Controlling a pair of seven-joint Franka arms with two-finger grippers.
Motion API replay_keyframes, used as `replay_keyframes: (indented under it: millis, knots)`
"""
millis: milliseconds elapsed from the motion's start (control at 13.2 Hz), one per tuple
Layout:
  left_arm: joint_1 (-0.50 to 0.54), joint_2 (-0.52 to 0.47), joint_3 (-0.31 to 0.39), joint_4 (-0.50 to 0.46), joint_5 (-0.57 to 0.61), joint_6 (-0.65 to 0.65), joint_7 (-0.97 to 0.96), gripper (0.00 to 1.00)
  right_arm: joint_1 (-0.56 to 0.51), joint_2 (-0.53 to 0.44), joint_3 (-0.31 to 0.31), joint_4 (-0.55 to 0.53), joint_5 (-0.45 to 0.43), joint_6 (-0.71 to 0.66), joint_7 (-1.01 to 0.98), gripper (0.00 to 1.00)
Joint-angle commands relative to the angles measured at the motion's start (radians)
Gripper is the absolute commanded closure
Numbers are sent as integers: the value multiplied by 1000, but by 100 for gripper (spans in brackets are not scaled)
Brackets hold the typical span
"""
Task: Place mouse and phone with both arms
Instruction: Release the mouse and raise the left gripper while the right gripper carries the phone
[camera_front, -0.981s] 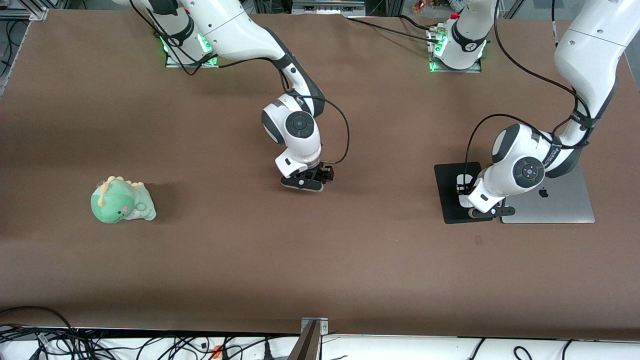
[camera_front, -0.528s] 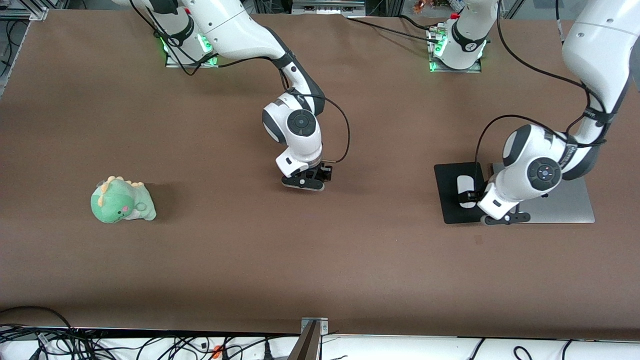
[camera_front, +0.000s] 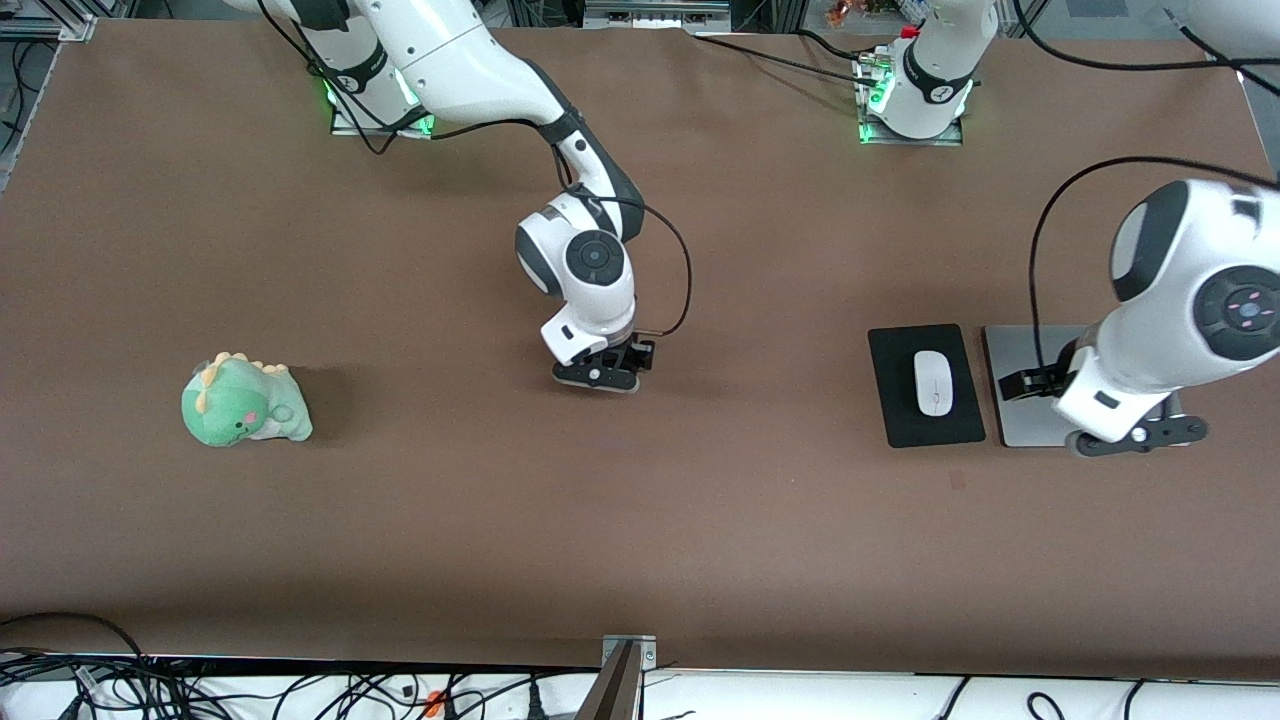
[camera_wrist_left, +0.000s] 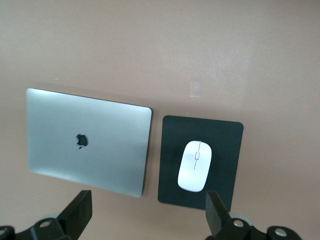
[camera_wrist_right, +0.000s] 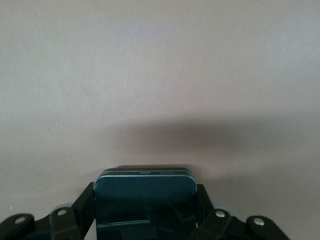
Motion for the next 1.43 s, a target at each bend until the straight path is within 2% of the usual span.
replay_keyframes:
  millis: [0, 302, 528, 830, 1208, 1283, 1358]
  knots:
    - [3, -2, -21, 97, -10, -97, 16, 0, -77, -28, 16, 69, 3, -144, -117, 84]
    - [34, -100, -20, 100, -123, -103, 17, 0, -189, -104, 10, 57, 62, -230, -355, 86]
    - [36, -133, -18, 99, -136, -105, 17, 0, -287, -172, 9, -27, 62, -224, -476, 86]
    - [37, -165, -21, 99, -159, -105, 17, 0, -421, -244, 9, -231, 63, -47, -540, 86]
    - [33, -238, -3, 80, -203, -120, 72, 0, -498, -250, 9, -385, 65, 170, -584, 86]
    - [20, -257, 21, 74, -217, -132, 95, 0, -498, -247, 9, -411, 63, 211, -590, 86]
    - [-19, -278, 76, 71, -261, -142, 106, 0, -502, -240, 9, -434, 65, 258, -614, 86]
